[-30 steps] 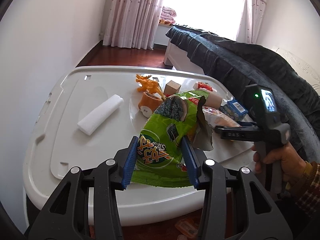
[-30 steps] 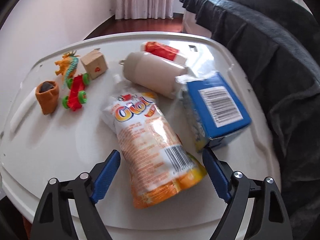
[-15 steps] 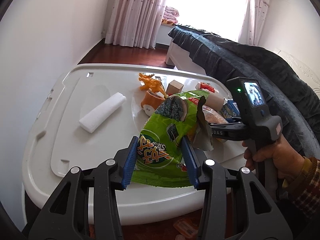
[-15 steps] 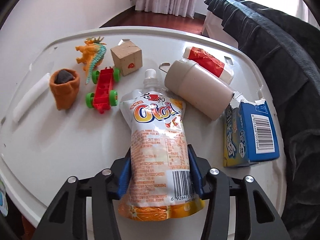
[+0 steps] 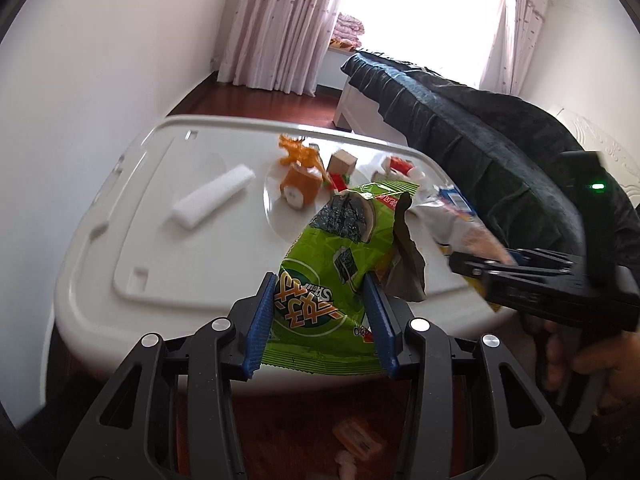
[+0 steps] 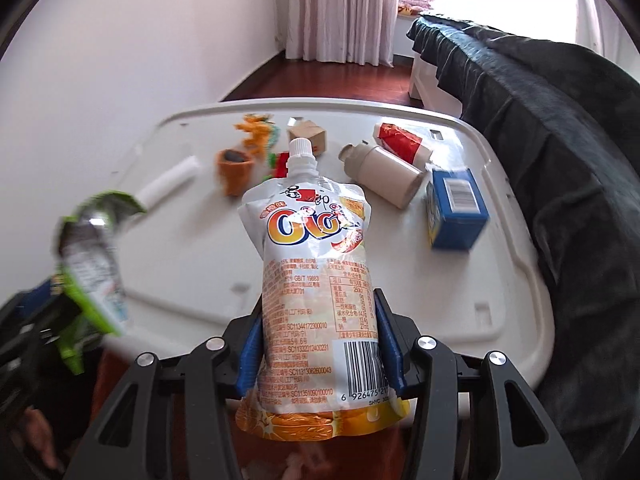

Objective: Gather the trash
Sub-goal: 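Move both tools over the orange bin and open both to drop items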

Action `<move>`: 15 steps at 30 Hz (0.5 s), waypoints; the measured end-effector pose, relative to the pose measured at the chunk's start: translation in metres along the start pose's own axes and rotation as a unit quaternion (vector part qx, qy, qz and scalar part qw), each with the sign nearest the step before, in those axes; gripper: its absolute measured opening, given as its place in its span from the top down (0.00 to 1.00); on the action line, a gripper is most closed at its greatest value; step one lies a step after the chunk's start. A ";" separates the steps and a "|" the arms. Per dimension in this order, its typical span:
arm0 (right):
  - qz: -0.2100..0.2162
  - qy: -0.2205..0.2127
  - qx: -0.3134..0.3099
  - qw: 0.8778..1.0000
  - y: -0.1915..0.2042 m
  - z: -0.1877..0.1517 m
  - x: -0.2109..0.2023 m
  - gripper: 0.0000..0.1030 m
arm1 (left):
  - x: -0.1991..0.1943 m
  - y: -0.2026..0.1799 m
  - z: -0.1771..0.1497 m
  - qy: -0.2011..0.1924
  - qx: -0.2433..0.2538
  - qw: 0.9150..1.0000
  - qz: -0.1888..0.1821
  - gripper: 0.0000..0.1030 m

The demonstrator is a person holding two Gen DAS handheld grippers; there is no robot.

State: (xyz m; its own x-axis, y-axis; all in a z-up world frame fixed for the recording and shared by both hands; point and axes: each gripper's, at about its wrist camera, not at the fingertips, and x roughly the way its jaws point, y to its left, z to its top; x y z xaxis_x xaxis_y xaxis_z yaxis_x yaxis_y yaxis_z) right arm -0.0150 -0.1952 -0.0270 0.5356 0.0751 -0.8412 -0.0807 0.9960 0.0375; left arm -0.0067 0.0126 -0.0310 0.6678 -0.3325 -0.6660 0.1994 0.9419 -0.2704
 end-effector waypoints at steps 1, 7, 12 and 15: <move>0.008 0.003 0.004 1.000 0.003 -0.012 -0.011 0.53 | -0.004 -0.001 -0.006 0.003 -0.001 1.000 0.000 0.58; 0.045 0.043 0.016 0.998 0.016 -0.076 -0.032 0.53 | -0.027 -0.001 -0.051 0.040 -0.003 0.999 0.013 0.58; 0.056 0.076 0.014 0.995 0.027 -0.115 -0.029 0.53 | -0.036 0.000 -0.079 0.067 -0.002 0.997 0.025 0.58; 0.054 0.098 0.010 0.994 0.030 -0.133 -0.022 0.53 | -0.040 -0.002 -0.089 0.077 -0.003 0.997 0.027 0.58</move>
State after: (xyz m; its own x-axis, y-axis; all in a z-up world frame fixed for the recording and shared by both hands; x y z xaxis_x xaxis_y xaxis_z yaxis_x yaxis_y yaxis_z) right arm -0.1414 -0.1738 -0.0789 0.3507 0.1724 -0.9205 -0.1111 0.9836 0.1419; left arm -0.0982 0.0200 -0.0658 0.5597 -0.2850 -0.7782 0.1616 0.9585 -0.2348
